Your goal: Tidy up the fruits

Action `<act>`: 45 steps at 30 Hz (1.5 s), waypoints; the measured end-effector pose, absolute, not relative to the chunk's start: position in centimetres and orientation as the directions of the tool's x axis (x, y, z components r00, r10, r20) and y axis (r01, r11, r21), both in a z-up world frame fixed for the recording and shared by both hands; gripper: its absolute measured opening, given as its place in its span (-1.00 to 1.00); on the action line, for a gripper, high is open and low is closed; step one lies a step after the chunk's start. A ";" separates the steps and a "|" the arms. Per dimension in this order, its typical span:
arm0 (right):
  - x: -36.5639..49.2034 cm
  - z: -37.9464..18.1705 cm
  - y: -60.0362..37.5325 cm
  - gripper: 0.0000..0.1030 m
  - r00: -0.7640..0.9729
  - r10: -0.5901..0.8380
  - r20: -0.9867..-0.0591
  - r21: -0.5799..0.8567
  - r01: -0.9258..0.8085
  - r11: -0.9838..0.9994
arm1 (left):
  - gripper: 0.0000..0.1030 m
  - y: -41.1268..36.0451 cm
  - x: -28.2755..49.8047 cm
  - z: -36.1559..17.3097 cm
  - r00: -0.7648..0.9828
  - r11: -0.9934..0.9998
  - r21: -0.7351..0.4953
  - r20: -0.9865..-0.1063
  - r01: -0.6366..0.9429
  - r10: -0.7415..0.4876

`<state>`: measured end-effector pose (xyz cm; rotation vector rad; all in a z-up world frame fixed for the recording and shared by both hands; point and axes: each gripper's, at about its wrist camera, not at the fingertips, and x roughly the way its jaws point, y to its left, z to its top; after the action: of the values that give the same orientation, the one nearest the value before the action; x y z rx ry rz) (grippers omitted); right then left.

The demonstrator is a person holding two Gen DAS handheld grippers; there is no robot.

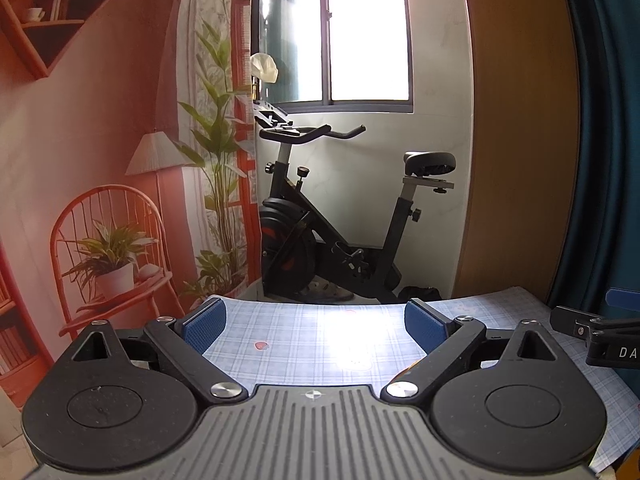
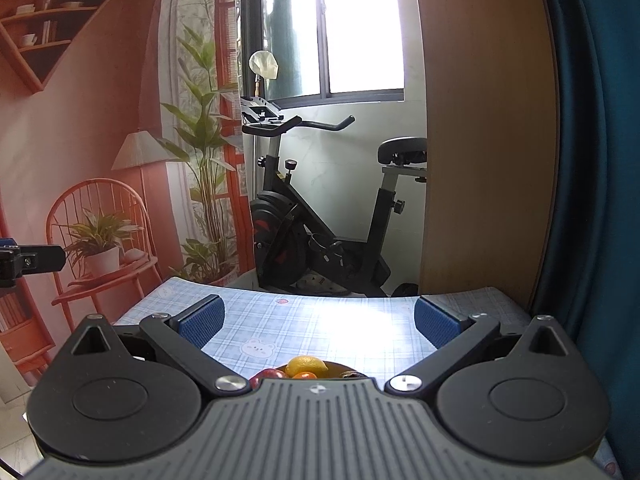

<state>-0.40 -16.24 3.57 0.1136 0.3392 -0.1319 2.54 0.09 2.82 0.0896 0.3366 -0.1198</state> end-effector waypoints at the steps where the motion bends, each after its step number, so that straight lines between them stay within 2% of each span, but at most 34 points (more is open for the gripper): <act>1: -0.4 3.6 -16.2 1.00 0.934 -0.110 -0.340 0.090 0.149 0.985 | 0.89 0.0 2.5 2.8 0.937 0.989 0.070 -0.333 0.132 -0.102; 45: 0.8 2.5 -17.9 1.00 0.913 -0.082 -0.399 0.144 0.151 0.978 | 0.91 1.3 3.6 1.9 0.899 0.978 0.072 -0.411 0.195 -0.149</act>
<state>0.80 -17.90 2.48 0.1738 0.4024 -0.1204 3.64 1.29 1.95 0.1122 0.4163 -0.1788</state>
